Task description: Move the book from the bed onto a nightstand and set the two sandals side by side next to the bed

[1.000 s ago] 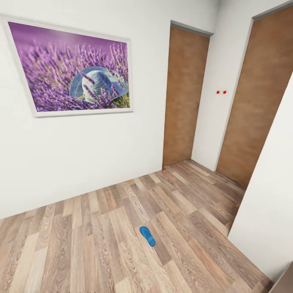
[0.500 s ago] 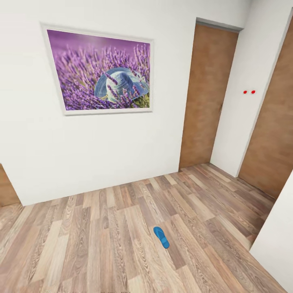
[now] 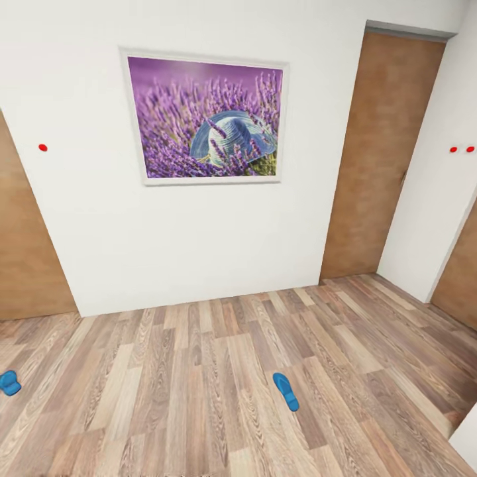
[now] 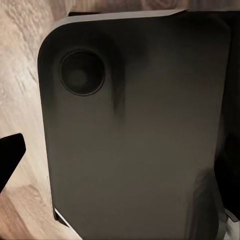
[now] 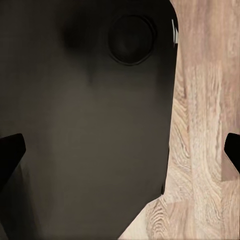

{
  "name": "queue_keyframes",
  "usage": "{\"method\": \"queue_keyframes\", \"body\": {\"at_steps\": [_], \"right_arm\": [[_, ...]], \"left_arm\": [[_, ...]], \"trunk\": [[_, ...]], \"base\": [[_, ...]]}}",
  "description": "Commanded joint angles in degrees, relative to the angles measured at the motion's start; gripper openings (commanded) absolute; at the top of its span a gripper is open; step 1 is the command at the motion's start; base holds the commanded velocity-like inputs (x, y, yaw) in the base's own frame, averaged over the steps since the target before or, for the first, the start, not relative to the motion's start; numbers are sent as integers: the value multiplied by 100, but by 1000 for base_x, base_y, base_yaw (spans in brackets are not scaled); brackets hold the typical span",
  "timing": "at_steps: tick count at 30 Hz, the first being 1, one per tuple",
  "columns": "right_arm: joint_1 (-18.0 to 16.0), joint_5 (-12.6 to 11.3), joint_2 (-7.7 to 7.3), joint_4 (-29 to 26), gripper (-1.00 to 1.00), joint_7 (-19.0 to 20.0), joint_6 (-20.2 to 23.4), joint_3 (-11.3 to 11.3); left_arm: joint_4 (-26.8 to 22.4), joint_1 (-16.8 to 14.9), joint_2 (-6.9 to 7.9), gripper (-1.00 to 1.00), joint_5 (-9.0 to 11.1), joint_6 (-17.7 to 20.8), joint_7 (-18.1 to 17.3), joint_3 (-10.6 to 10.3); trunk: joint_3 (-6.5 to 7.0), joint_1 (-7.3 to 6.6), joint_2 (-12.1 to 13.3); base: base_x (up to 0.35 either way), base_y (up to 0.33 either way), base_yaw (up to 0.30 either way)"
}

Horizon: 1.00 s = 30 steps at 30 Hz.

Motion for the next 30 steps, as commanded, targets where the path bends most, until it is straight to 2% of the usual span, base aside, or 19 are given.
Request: {"method": "queue_keyframes", "body": {"at_steps": [1, 30], "right_arm": [[-3, 2, -1, 2, 100, -1, 1, -2], [-2, -12, -1, -5, 100, -6, 1, -10]], "left_arm": [[-9, 3, -1, 100, 0, -8, -1, 1], [-9, 3, 11, 100, 0, -11, -1, 2]], "trunk": [[-4, 0, -2], [-4, 0, -2]], "base": [[0, 0, 294], [0, 0, 292]]}}
